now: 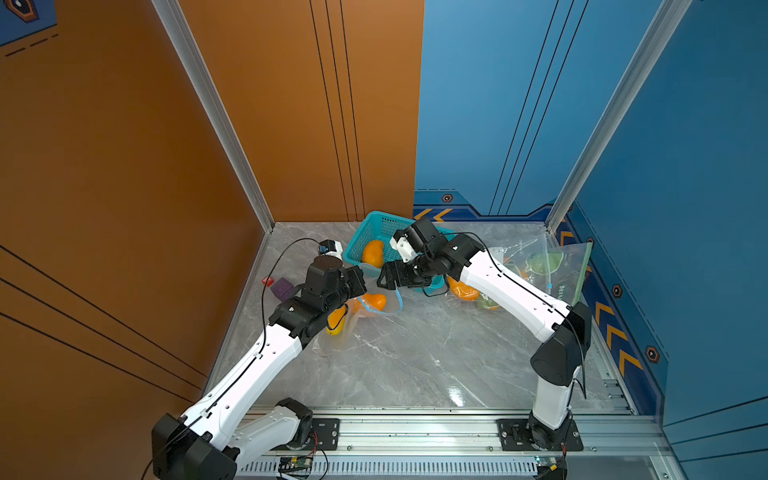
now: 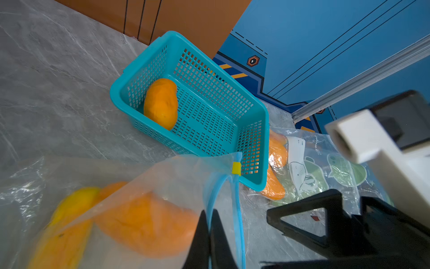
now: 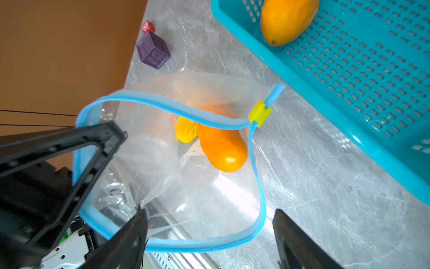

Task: Place the mango in a zip-top bag and seal the zipper
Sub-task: Place the mango in the zipper food storage bag, then pick up the mango from the basket.

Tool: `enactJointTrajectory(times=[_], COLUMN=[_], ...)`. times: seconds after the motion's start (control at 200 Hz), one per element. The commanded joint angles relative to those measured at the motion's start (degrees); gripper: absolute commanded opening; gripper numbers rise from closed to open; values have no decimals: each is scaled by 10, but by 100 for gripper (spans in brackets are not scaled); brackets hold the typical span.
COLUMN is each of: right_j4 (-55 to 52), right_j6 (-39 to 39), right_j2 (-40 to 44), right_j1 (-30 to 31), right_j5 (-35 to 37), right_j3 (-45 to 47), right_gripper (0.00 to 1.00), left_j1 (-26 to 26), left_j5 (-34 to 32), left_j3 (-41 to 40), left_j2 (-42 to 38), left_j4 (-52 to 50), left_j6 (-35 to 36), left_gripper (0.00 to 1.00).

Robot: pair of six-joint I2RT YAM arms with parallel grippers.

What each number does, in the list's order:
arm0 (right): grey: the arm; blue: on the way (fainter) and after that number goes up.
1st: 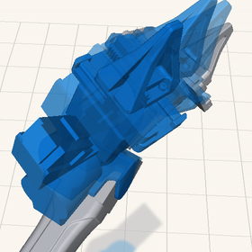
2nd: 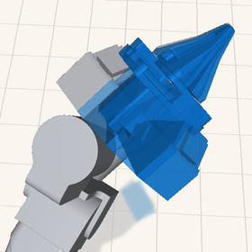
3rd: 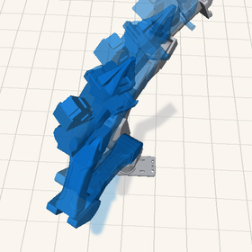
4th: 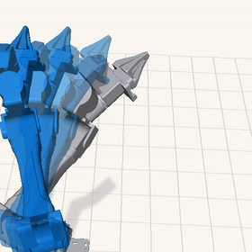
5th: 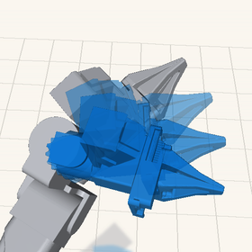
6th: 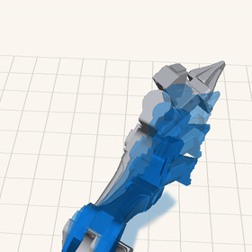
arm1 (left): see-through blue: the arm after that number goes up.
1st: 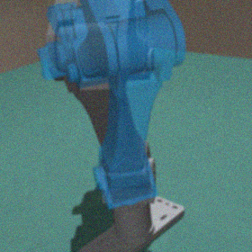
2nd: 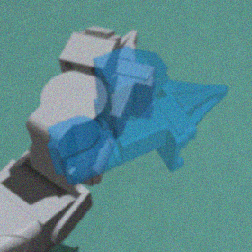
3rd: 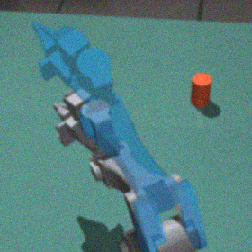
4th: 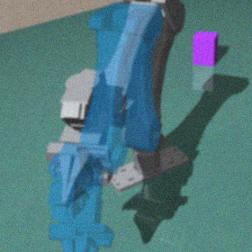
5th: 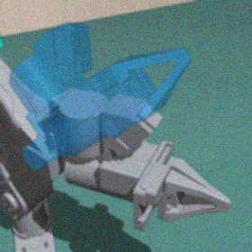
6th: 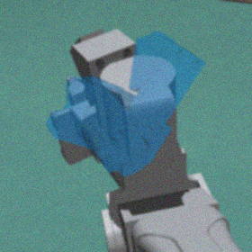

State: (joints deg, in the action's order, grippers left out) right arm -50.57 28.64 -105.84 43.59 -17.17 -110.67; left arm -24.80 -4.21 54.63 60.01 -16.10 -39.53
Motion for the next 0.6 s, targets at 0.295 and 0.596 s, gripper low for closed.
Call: enactJointTrajectory(times=[0.295,0.596], right_j4=[7,14], right_j6=[-4,3], right_j2=[-111,-387], right_j1=[-64,-76], right_j5=[158,158], right_j3=[-155,-405], right_gripper=[84,83], left_j1=[45,95], left_j5=[-189,-188], left_j3=[-11,-21], left_j2=[-37,-50], left_j4=[-4,-2], left_j6=[11,11], left_gripper=[0,0])
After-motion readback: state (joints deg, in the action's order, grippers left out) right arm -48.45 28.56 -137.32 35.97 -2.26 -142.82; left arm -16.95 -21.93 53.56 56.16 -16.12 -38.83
